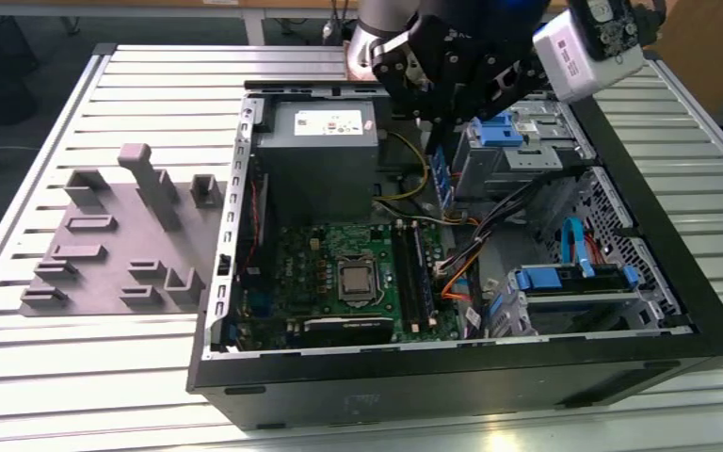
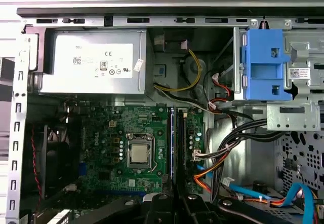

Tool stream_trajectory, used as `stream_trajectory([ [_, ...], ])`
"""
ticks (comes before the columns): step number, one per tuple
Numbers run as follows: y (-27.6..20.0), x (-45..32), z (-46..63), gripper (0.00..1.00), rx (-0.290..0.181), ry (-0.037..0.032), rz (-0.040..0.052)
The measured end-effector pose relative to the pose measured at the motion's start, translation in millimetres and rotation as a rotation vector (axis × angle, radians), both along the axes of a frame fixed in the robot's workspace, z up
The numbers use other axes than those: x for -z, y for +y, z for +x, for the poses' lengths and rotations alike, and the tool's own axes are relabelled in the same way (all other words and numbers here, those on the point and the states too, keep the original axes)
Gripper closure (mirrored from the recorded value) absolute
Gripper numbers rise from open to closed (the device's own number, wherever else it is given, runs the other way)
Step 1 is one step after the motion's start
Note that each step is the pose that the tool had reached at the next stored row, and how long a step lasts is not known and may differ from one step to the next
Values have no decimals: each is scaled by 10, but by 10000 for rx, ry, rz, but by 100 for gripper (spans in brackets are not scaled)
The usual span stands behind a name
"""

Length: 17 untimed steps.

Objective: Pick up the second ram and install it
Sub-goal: 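Insert the second ram into the second slot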

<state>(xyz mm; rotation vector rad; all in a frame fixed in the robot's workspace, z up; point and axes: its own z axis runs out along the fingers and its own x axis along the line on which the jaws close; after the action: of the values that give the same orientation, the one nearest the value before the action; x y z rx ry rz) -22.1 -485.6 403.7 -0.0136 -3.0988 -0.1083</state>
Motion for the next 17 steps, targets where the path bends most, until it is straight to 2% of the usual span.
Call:
stream_trajectory([
  [17,0,309,0,86,0,-1,1],
])
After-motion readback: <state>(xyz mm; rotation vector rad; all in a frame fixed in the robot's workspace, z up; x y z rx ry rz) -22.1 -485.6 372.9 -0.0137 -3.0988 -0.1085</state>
